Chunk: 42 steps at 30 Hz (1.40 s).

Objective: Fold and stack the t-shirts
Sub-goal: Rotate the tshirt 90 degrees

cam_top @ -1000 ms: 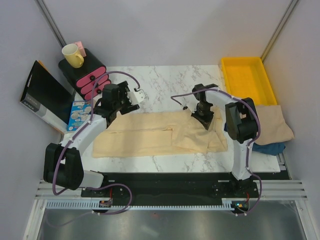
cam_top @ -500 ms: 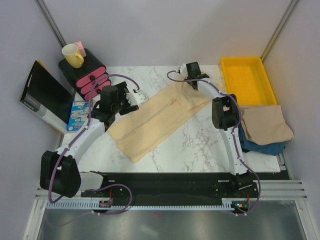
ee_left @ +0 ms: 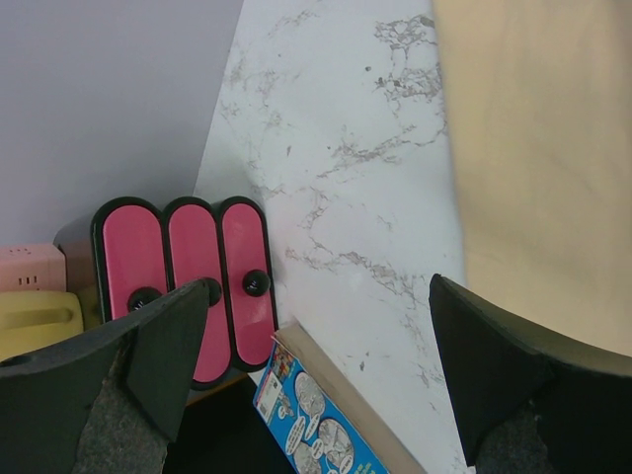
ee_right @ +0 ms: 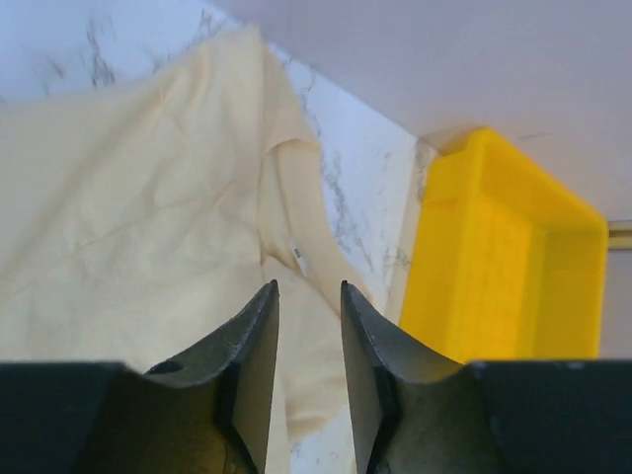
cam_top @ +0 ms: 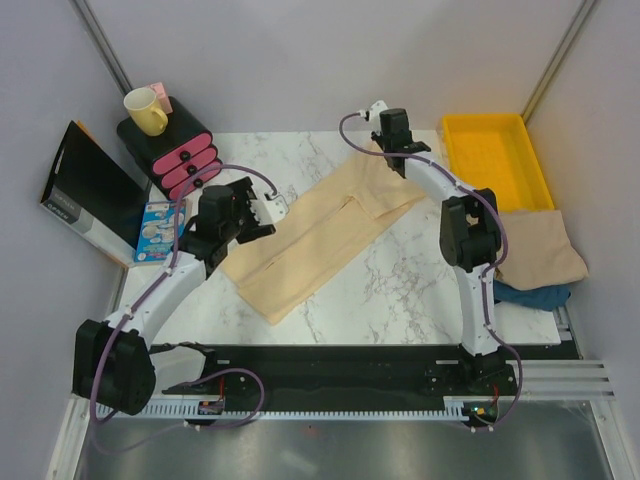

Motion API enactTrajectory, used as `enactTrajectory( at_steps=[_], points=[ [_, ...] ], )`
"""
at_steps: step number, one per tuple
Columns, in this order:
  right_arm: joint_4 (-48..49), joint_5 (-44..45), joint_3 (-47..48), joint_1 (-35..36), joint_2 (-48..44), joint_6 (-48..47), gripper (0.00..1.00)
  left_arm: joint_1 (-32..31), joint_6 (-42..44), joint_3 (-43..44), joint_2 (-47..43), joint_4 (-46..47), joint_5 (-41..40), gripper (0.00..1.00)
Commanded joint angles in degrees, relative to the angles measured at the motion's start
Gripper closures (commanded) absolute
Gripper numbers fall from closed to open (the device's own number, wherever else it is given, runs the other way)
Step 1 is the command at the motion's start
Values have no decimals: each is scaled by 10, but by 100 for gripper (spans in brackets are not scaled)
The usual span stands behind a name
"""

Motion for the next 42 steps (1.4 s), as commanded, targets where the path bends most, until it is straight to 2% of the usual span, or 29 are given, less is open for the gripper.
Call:
enactTrajectory(
  at_steps=[1,3,4,5,7,10,14,21,29,33,39,42],
  points=[
    [-126,-83,33,0,-88,74,73,-1,24,-35,-22,16,12,0],
    [-202,-127,55,0,-75,77,91,-1,59,-56,-26,19,28,0],
    [-249,-152,49,0,-74,75,99,0,103,-80,-27,25,34,0],
    [-267,-159,31,0,-69,77,100,0,124,-94,-26,46,47,0],
    [-281,-177,-4,-2,-69,73,100,6,172,-132,-20,85,61,0],
    [-281,-193,-31,-10,-47,79,100,17,206,-142,15,113,101,0],
    [-287,-186,8,-22,-6,88,100,19,220,-107,90,118,127,0],
    [-287,-179,66,-30,42,86,100,21,262,-66,162,114,170,0],
    [-293,-184,74,-32,68,84,100,21,332,-46,207,9,222,0],
    [-296,-194,131,-32,109,88,100,17,395,-56,205,-30,247,0],
    [-280,-203,253,-20,187,84,100,-7,448,-73,180,-97,339,0],
    [-229,-194,245,-1,196,65,100,-35,474,-77,168,-121,372,0]
  ],
)
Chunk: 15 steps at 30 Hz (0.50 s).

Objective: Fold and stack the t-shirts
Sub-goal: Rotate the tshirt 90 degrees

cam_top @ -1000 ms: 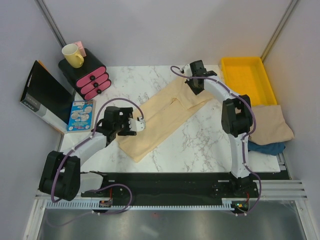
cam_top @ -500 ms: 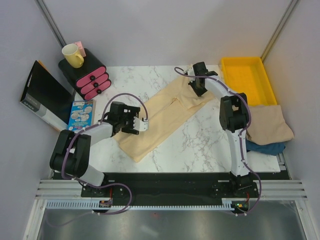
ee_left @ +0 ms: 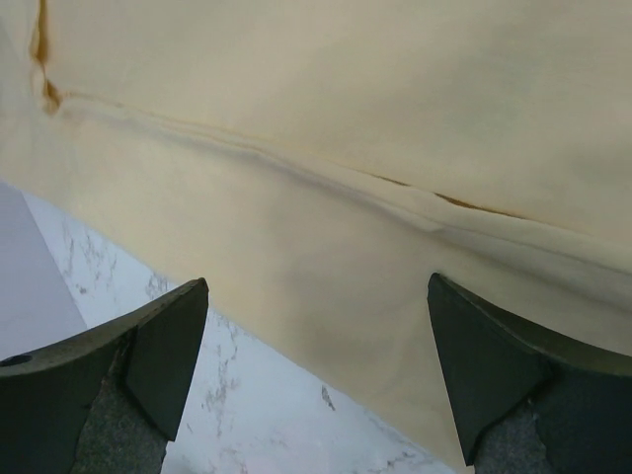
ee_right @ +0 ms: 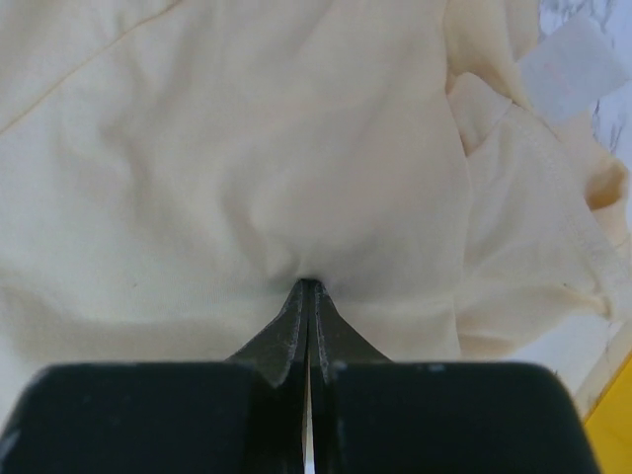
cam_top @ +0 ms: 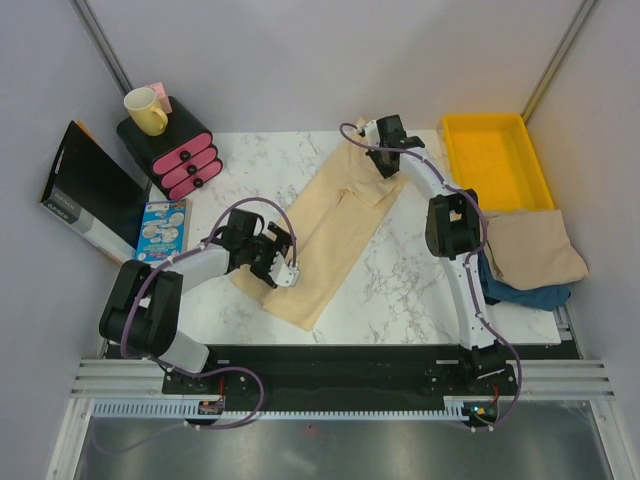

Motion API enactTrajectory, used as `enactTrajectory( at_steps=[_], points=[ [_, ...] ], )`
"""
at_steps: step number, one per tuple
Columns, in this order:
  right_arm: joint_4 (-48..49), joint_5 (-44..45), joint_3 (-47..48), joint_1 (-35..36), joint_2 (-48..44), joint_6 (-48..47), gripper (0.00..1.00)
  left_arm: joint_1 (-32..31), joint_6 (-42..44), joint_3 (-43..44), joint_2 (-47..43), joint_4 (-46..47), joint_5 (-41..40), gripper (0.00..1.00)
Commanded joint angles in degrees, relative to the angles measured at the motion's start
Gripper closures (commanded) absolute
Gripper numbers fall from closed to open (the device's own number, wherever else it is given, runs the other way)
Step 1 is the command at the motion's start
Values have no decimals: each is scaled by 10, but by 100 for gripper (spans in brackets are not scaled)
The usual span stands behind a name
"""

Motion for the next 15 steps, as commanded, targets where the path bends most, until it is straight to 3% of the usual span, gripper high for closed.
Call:
enactTrajectory(
  at_steps=[1,6,15],
  points=[
    [62,-7,5,36,40,-15,100,-43,67,-18,-18,-99,104,0],
    [115,4,11,70,50,-31,100,-106,50,11,4,-100,143,0],
    [144,32,-16,98,6,-12,100,-189,-30,95,72,-92,129,0]
  ],
)
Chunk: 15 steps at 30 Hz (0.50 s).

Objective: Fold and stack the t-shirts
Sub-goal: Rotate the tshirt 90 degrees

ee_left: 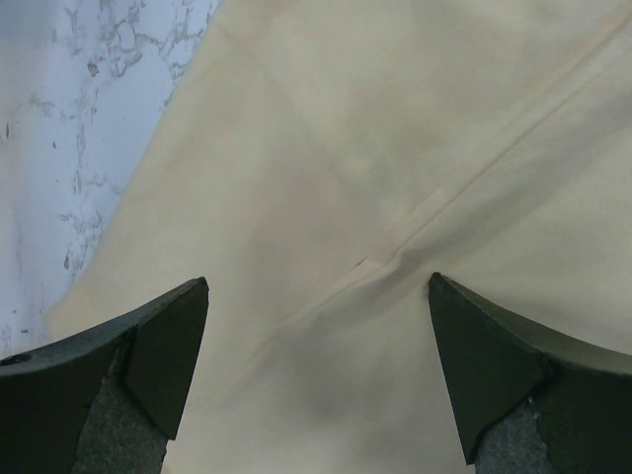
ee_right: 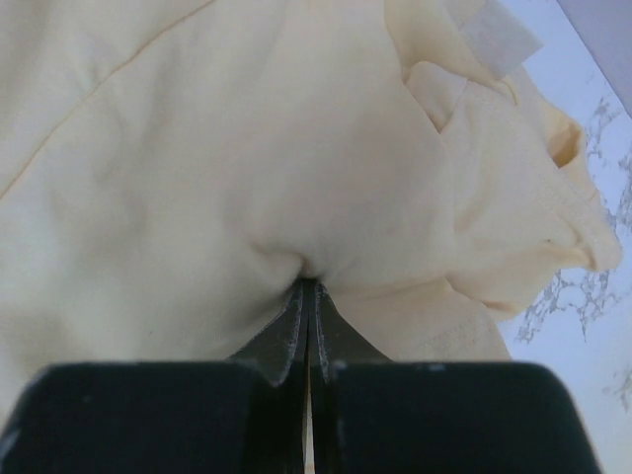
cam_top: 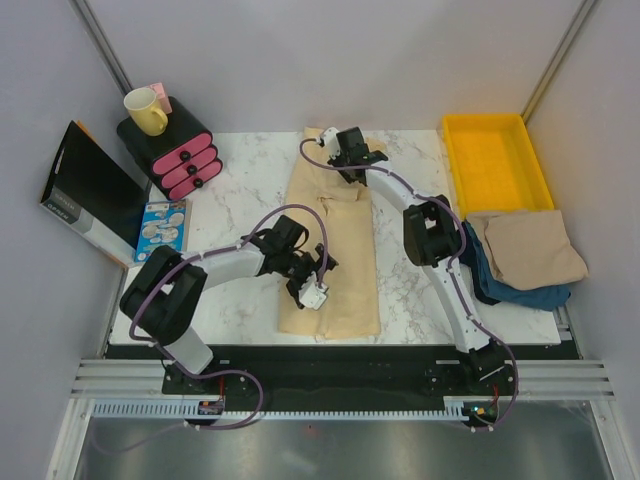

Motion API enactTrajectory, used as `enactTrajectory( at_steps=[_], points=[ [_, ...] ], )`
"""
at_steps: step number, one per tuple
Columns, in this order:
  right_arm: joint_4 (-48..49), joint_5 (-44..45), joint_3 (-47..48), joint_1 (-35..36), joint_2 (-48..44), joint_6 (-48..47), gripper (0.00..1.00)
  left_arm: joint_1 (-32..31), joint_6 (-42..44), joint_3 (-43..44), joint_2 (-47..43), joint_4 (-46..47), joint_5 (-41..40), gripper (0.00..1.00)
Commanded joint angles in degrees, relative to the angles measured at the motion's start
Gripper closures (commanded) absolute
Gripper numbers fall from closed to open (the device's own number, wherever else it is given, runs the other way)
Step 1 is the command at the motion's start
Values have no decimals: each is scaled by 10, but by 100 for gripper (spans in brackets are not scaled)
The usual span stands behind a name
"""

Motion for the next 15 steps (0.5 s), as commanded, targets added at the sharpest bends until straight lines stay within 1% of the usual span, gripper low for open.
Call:
enactTrajectory(
  at_steps=[1,3,4,6,7,9,10,12,15],
  points=[
    [30,19,-36,2,-32,14,96,-19,-61,36,20,6,11,0],
    [47,37,-54,-2,-47,7,89,-19,-95,36,13,31,-15,0],
    [49,54,-55,-5,-50,7,80,-19,-103,36,8,35,-26,0],
    [57,77,-56,-12,-57,8,71,-15,-122,31,-18,36,-41,0],
    [63,84,-56,-16,-60,9,64,-13,-124,22,-33,35,-37,0],
    [81,93,-58,-21,-65,8,59,-9,-123,8,-79,25,-26,0],
    [91,102,-59,-21,-68,7,51,-9,-120,-7,-92,19,-21,0],
    [130,131,-71,-21,-79,8,46,-9,-113,-22,-135,11,-13,0],
    [187,161,-99,-22,-112,23,46,-9,-118,-42,-177,11,-19,0]
  ],
)
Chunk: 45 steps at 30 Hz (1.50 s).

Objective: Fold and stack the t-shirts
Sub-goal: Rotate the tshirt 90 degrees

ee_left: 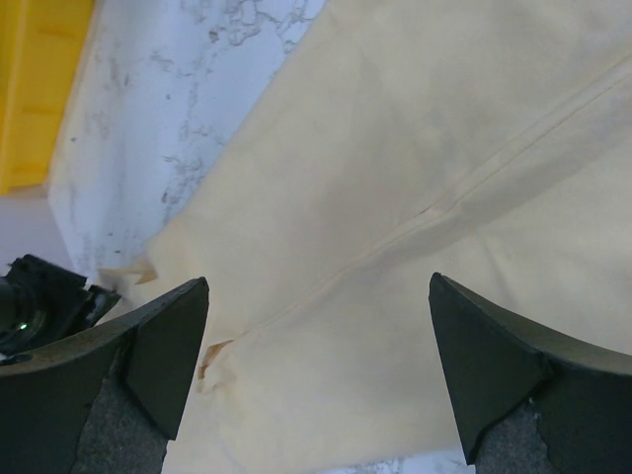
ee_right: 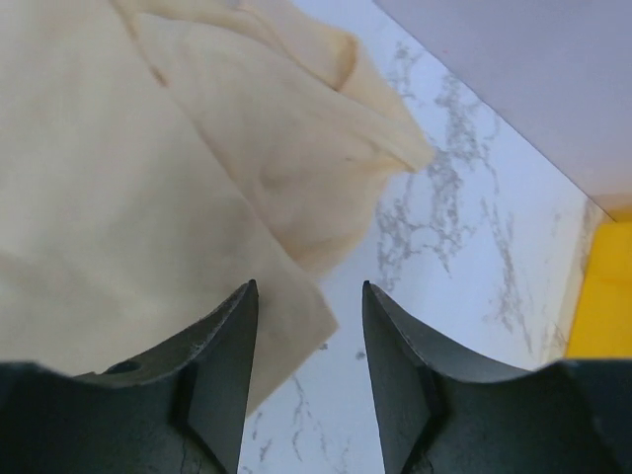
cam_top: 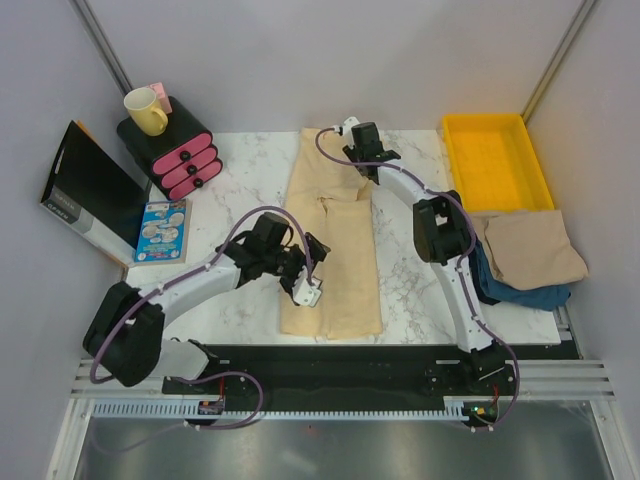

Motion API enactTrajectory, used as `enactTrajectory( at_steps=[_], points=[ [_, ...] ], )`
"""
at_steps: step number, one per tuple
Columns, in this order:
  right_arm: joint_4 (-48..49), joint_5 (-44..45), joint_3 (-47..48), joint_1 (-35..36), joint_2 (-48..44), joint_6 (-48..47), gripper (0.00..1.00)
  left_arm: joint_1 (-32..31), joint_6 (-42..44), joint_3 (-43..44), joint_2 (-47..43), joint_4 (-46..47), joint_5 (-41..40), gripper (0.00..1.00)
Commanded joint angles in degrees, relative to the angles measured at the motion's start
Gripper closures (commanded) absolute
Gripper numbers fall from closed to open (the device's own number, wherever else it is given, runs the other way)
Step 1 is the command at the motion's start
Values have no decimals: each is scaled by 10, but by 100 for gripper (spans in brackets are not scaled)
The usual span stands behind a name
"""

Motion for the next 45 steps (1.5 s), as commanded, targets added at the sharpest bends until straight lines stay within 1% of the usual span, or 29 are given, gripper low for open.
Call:
enactTrajectory(
  at_steps=[1,4,7,8,9,10,11,13,14,15,16,17,19,20,22,23,24,26,27,28,30,33,36,39,40,41,43,44,45],
  points=[
    [98,69,-28,0,-82,26,46,0,-30,-19,-66,-6,6,0],
    [71,39,-47,0,-135,34,44,4,-74,-7,-95,-4,-29,0],
    [41,-41,-156,2,-242,-3,38,16,-82,-18,-144,-7,-56,0],
    [31,-54,-225,3,-300,-20,35,19,-77,-28,-159,-6,-68,0],
    [16,-73,-261,6,-328,-41,34,21,-71,-42,-174,-6,-70,0],
    [-15,-94,-297,9,-356,-96,32,23,-58,-75,-212,-5,-72,0],
    [-27,-94,-374,12,-411,-119,29,25,-53,-92,-229,-2,-75,0],
    [-52,-95,-452,15,-492,-162,25,25,-53,-148,-290,1,-73,0],
    [-59,-102,-521,15,-519,-197,22,25,-59,-164,-316,3,-70,0],
    [-70,-109,-552,17,-545,-213,21,25,-66,-197,-339,3,-64,0],
    [-96,-140,-607,18,-596,-229,20,25,-75,-214,-363,3,-59,0],
    [-104,-148,-635,20,-622,-269,20,25,-75,-232,-417,2,-49,0],
    [-118,-162,-716,43,-698,-309,22,25,-61,-284,-475,-2,-35,0],
    [-122,-173,-742,62,-723,-343,23,25,-52,-301,-527,-6,-27,0],
    [-128,-190,-805,83,-790,-366,26,25,-37,-342,-584,-9,-13,0],
    [-134,-209,-821,104,-811,-382,27,25,-37,-351,-635,-12,-8,0],
    [-147,-217,-835,113,-828,-389,28,25,-37,-360,-657,-35,1,0],
    [-160,-235,-871,147,-876,-395,28,25,-34,-355,-718,-68,46,0],
    [-172,-239,-882,161,-890,-396,28,25,-19,-353,-734,-116,64,0],
    [-175,-240,-902,175,-918,-393,28,25,-14,-351,-751,-133,90,0],
    [-178,-235,-921,220,-942,-384,29,25,19,-356,-780,-166,104,0],
    [-157,-212,-956,284,-979,-374,29,25,46,-364,-776,-191,115,0],
    [-116,-183,-997,336,-976,-375,27,25,67,-355,-751,-209,132,0],
    [-78,-179,-1013,361,-954,-388,26,25,97,-331,-682,-234,151,0],
    [-69,-180,-1019,365,-948,-390,26,25,106,-318,-626,-243,162,0],
    [-61,-182,-1022,370,-945,-384,25,25,120,-290,-596,-278,166,0],
    [-54,-193,-1021,375,-935,-376,26,25,185,-262,-528,-326,157,0],
    [-52,-193,-1022,383,-932,-365,27,25,207,-240,-465,-354,151,0],
    [-45,-193,-1023,387,-923,-362,27,25,222,-232,-439,-356,146,0]
  ],
)
